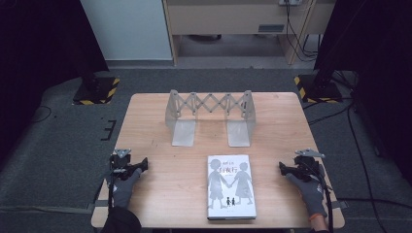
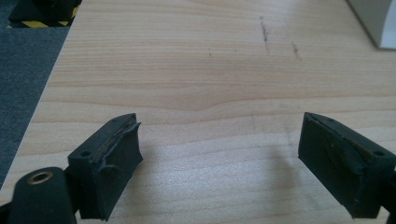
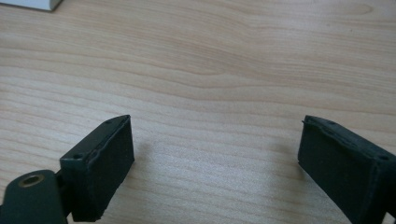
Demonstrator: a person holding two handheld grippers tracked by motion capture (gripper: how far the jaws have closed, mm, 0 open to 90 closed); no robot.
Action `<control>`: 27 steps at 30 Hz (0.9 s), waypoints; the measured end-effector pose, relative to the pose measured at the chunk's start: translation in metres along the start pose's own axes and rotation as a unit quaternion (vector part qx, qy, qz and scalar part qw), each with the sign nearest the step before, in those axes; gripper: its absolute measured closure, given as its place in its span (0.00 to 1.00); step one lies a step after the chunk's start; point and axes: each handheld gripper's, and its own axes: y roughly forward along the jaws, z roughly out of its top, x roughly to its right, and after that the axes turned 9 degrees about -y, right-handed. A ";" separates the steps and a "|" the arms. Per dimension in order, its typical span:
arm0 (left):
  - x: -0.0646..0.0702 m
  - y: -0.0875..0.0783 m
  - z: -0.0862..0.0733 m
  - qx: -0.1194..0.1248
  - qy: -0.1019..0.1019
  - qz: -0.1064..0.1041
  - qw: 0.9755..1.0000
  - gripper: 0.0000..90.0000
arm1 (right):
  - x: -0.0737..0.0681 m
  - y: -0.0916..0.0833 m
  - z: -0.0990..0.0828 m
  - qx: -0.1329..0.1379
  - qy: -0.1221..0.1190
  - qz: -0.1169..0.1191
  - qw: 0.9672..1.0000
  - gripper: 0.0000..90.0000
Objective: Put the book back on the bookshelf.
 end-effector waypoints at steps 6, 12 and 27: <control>0.013 -0.008 0.000 0.013 0.003 -0.019 1.000 0.15 | -0.002 -0.011 0.005 0.030 0.014 0.014 0.999 0.15; 0.028 -0.016 0.000 0.024 0.016 -0.038 0.999 0.15 | -0.006 -0.019 0.007 0.044 0.017 0.025 0.999 0.17; 0.052 -0.033 -0.004 0.039 0.025 -0.084 0.995 0.17 | -0.026 -0.037 0.015 0.078 0.010 0.055 0.995 0.19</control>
